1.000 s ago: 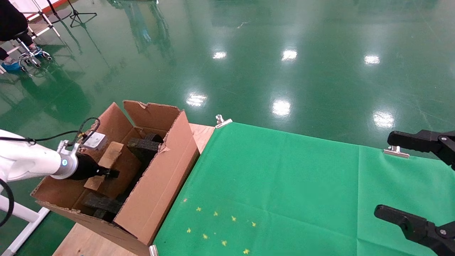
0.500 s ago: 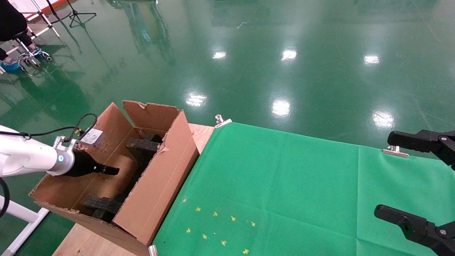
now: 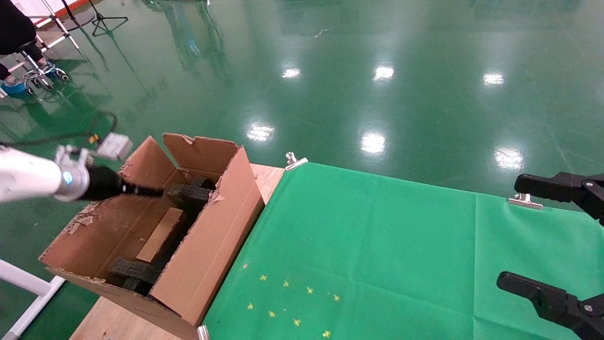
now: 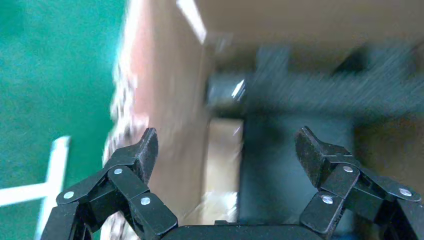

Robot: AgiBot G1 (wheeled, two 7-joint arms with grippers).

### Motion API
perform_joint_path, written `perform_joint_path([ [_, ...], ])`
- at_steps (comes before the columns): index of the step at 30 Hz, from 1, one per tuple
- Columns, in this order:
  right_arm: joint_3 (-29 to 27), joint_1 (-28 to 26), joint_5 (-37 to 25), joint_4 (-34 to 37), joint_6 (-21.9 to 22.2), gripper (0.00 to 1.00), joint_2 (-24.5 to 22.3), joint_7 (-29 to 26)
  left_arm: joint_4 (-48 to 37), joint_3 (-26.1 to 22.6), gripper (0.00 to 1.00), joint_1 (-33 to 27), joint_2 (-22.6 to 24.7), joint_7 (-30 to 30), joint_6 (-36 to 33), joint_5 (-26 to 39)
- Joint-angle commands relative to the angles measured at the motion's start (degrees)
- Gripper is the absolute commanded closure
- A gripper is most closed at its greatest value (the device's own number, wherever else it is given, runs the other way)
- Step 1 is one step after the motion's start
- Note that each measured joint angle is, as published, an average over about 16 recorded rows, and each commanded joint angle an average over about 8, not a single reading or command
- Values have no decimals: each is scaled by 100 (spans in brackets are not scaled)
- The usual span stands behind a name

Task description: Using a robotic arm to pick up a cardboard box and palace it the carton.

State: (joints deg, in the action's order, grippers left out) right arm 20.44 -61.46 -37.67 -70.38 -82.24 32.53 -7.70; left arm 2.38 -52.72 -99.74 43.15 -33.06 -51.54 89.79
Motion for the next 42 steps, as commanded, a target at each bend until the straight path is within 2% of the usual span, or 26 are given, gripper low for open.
perform_joint_path([
  [1, 0, 0, 0, 0, 0, 0, 0, 0, 82, 72, 0, -159, -84, -2, -144, -103],
  [11, 0, 0, 0, 0, 0, 0, 0, 0, 575, 909, 0, -330, -696, -182, -1836, -1425],
  [21, 0, 1, 1, 1, 1, 0, 0, 0, 501, 1667, 0, -78, -878, -746, -3394, -2737],
  [25, 0, 2, 1, 2, 2, 0, -1, 0, 473, 1768, 0, -35, -882, -812, -3605, -2923],
  [31, 0, 2, 1, 2, 2, 0, -1, 0, 577, 1757, 0, 28, -867, -724, -3511, -2881],
  [42, 0, 2, 1, 2, 2, 0, -1, 0, 1611, 2066, 0, 630, -861, -260, -3510, -3196],
])
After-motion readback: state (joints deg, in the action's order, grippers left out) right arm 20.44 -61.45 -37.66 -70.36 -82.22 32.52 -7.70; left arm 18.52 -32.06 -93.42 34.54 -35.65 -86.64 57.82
